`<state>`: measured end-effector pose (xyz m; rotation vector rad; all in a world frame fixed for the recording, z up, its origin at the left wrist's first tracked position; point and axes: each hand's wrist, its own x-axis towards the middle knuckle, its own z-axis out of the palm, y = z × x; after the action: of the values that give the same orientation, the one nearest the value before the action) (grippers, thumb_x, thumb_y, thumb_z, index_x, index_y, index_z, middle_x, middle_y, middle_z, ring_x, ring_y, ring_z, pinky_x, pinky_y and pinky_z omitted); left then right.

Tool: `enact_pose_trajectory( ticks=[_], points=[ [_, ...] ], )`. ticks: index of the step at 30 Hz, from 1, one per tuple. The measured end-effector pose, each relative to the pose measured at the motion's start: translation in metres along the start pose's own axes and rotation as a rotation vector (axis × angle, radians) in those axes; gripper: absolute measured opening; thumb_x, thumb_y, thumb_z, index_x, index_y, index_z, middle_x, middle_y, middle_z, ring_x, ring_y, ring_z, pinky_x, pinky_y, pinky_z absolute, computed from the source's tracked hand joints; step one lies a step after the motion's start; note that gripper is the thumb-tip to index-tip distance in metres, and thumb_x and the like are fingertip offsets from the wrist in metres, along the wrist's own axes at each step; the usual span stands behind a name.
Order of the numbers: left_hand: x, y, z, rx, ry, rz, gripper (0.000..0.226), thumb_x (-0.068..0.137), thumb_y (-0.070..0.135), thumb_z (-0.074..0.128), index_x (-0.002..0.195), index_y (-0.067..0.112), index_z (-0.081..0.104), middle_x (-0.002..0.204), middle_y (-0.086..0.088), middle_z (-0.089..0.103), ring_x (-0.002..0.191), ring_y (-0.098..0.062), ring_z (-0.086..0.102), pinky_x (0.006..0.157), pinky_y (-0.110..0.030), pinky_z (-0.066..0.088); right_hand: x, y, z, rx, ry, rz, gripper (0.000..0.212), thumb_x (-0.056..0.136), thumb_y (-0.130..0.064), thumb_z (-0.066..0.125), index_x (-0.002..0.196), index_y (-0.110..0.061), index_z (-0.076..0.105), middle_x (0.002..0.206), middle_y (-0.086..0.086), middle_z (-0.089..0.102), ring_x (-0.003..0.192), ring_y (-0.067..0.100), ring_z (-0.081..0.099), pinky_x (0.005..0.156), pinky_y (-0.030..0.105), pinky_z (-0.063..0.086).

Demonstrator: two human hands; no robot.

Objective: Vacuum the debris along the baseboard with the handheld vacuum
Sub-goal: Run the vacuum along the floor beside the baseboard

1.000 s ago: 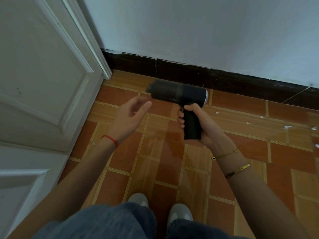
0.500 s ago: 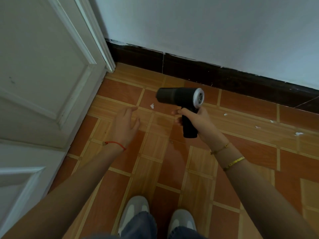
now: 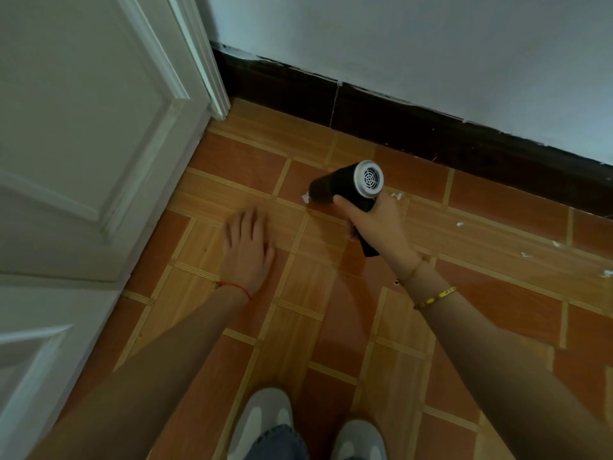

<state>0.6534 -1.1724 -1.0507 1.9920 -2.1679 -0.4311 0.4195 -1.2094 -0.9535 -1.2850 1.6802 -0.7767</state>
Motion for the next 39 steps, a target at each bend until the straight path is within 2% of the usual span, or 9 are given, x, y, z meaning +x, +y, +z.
enact_pose_trajectory(
  ticks=[6,11,15,20,25,28,32,37,39],
  points=[
    [-0.005,-0.005,0.014,0.043,0.058,0.015,0.055,0.103,0.035,0.036,0.153,0.013,0.032,0.159,-0.01,0.032,0.149,-0.028,0.024,0.122,-0.056,0.017,0.006,-0.001,0.008,-0.098,-0.011,-0.019,0.028,0.086,-0.037,0.071,0.095,-0.015,0.056,0.058,-0.002,0.061,0.041,0.017,0.06,0.043,0.021,0.046],
    [-0.006,-0.007,0.019,0.027,0.102,0.014,0.055,0.102,0.033,0.039,0.153,0.014,0.032,0.16,-0.008,0.031,0.151,-0.027,0.022,0.123,-0.056,0.013,0.014,0.004,0.013,-0.114,0.045,-0.05,0.043,0.084,-0.043,0.07,0.114,-0.014,0.058,0.08,-0.006,0.062,0.061,0.01,0.058,0.059,0.019,0.047],
    [-0.006,-0.009,0.019,0.025,0.115,0.018,0.056,0.102,0.032,0.041,0.154,0.015,0.03,0.161,-0.007,0.03,0.151,-0.026,0.021,0.122,-0.056,0.014,0.018,0.005,0.011,-0.135,-0.034,-0.026,0.037,0.085,-0.042,0.07,0.104,-0.014,0.057,0.071,-0.006,0.063,0.045,0.009,0.058,0.047,0.017,0.045],
    [-0.006,-0.009,0.019,0.009,0.137,0.029,0.056,0.1,0.029,0.045,0.153,0.014,0.033,0.161,-0.008,0.031,0.151,-0.026,0.023,0.122,-0.057,0.014,0.023,0.005,0.012,-0.198,0.076,-0.09,0.052,0.082,-0.047,0.07,0.12,-0.014,0.058,0.096,-0.004,0.067,0.085,0.01,0.062,0.069,0.015,0.043],
    [-0.006,-0.009,0.018,-0.007,0.132,0.024,0.057,0.1,0.031,0.04,0.153,0.014,0.033,0.16,-0.007,0.032,0.151,-0.025,0.022,0.122,-0.056,0.013,0.016,-0.001,0.021,-0.186,-0.24,-0.087,0.037,0.083,-0.042,0.072,0.114,-0.029,0.056,0.074,-0.022,0.055,0.056,-0.008,0.054,0.057,0.01,0.039],
    [-0.006,-0.009,0.016,-0.014,0.128,0.021,0.056,0.1,0.032,0.037,0.154,0.015,0.032,0.161,-0.006,0.031,0.151,-0.025,0.021,0.123,-0.056,0.012,0.017,-0.002,0.028,-0.192,-0.153,-0.123,0.055,0.083,-0.043,0.072,0.129,-0.021,0.052,0.096,-0.013,0.065,0.073,-0.002,0.057,0.066,0.014,0.047],
    [-0.006,-0.009,0.016,-0.018,0.129,0.02,0.055,0.1,0.03,0.035,0.153,0.015,0.034,0.161,-0.005,0.031,0.151,-0.025,0.021,0.123,-0.055,0.011,0.029,-0.002,0.026,-0.241,0.037,-0.118,0.059,0.083,-0.045,0.071,0.131,-0.015,0.054,0.116,-0.004,0.067,0.105,0.008,0.061,0.068,0.003,0.038],
    [-0.006,-0.009,0.017,-0.013,0.129,0.018,0.056,0.1,0.03,0.036,0.154,0.016,0.032,0.161,-0.006,0.031,0.152,-0.025,0.02,0.123,-0.055,0.012,0.027,-0.005,0.03,-0.188,-0.189,-0.123,0.053,0.082,-0.043,0.073,0.125,-0.02,0.053,0.082,-0.019,0.059,0.066,-0.002,0.053,0.065,0.015,0.041],
    [-0.006,-0.009,0.017,-0.016,0.13,0.016,0.056,0.1,0.029,0.036,0.154,0.016,0.032,0.161,-0.005,0.031,0.152,-0.024,0.019,0.123,-0.056,0.012,0.028,-0.003,0.034,-0.208,-0.203,-0.147,0.053,0.082,-0.044,0.072,0.126,-0.02,0.053,0.084,-0.019,0.06,0.065,-0.002,0.051,0.069,0.021,0.045]
  ],
)
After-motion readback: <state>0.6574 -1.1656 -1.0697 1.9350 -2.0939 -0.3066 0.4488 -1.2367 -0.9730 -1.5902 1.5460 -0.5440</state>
